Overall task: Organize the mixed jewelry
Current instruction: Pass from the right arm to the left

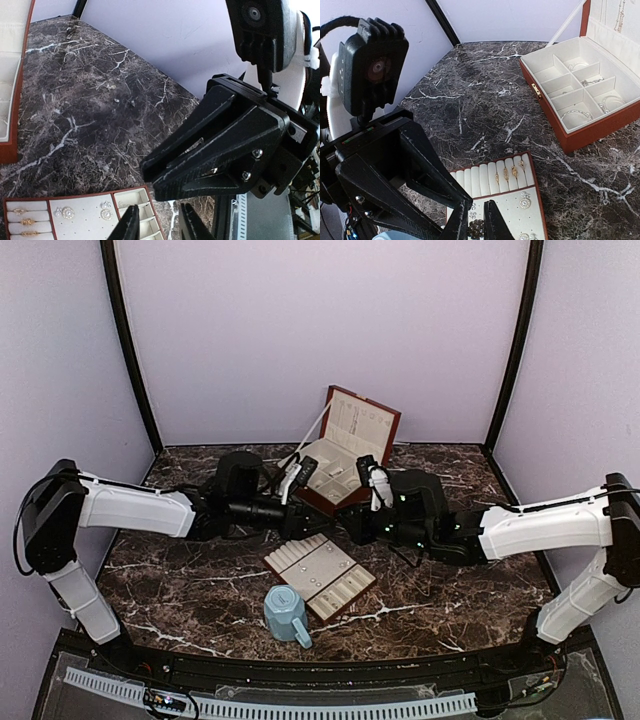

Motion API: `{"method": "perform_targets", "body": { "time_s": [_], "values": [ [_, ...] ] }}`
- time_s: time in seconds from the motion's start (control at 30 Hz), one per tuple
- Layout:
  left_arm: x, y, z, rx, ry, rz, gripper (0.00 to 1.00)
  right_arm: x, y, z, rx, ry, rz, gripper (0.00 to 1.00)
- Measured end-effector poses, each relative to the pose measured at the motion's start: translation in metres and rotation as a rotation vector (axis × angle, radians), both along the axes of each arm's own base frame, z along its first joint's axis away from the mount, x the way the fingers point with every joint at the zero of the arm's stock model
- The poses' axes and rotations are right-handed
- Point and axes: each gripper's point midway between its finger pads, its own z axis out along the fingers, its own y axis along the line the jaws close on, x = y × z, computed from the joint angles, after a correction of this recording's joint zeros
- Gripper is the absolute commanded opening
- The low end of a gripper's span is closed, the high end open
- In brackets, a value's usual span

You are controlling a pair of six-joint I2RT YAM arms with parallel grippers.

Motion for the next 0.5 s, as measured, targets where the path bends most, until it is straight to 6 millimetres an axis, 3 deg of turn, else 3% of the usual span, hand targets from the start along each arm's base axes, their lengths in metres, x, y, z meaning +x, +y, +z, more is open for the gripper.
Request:
{"method": "perform_targets", "body": {
  "time_s": [0.33,0.5],
  "values": [
    [0.0015,-0.0034,-0.0058,0.0,0.013,-0.006,0.12,0.0,-0.0001,-0.0002,-0.001,0.0,0.0,0.11],
    [0.0023,-0.0057,-0.0031,-0.011,0.013,-0.008,0.11,0.0,0.0,0.0,-0.001,0.0,0.0,0.11]
  ]
}}
